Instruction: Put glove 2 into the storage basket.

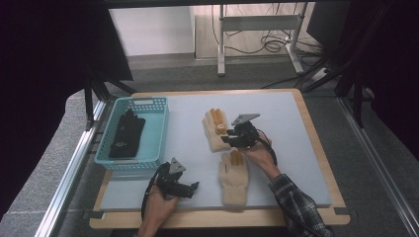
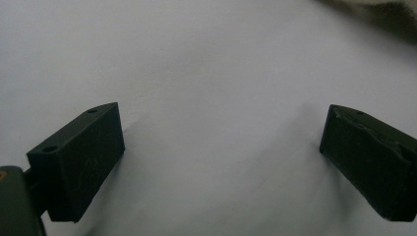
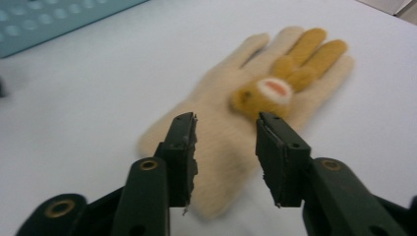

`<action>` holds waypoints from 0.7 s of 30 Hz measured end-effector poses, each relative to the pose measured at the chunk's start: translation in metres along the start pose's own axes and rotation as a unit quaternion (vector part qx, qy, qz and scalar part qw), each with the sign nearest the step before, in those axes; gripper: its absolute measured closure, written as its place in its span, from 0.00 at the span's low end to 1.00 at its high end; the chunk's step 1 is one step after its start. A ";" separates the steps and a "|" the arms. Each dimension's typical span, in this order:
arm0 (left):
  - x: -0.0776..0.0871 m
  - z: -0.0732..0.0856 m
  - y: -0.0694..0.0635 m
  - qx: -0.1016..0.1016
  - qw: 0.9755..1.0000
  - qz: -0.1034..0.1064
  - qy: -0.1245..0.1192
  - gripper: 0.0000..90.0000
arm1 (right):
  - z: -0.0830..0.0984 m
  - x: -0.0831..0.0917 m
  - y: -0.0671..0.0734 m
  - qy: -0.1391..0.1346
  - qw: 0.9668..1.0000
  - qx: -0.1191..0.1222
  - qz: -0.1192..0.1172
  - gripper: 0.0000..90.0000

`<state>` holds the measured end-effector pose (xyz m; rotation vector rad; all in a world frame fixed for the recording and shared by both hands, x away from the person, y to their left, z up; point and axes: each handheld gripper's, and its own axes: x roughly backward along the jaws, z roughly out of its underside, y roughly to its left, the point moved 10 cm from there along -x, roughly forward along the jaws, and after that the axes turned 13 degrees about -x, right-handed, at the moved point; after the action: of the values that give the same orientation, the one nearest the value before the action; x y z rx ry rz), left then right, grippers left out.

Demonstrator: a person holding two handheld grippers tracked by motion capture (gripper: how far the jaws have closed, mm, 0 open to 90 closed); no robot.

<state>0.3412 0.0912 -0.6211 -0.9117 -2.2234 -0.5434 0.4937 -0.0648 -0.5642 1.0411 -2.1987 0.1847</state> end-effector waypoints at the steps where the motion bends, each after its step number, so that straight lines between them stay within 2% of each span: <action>1: 0.000 0.000 0.000 0.001 1.000 0.000 -0.001 0.04 | -0.002 -0.004 -0.004 -0.001 1.000 -0.002 0.001 0.61; 7: 0.000 0.000 0.000 0.001 1.000 0.000 -0.001 0.04 | -0.012 -0.024 -0.020 -0.005 1.000 -0.011 -0.007 0.51; 11: 0.000 0.000 0.000 0.003 1.000 0.000 -0.002 0.04 | -0.017 -0.038 -0.023 -0.001 1.000 -0.012 -0.020 0.49; 15: 0.000 0.000 0.000 0.002 1.000 0.000 -0.002 0.04 | -0.015 -0.050 -0.025 0.012 1.000 -0.005 -0.021 0.49; 17: 0.000 0.000 0.000 0.002 1.000 0.000 -0.002 0.04 | -0.010 -0.056 -0.027 0.028 1.000 0.008 -0.004 0.50; 18: 0.000 0.000 0.000 0.002 1.000 0.000 -0.002 0.04 | -0.009 -0.058 -0.027 0.026 1.000 0.012 0.001 0.53; 21: 0.000 0.000 0.000 0.002 1.000 0.000 -0.002 0.04 | -0.009 -0.054 -0.028 0.027 1.000 -0.002 0.003 0.63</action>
<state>0.3414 0.0907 -0.6211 -0.9116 -2.2270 -0.5371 0.5432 -0.0458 -0.5964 1.0165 -2.1532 0.2076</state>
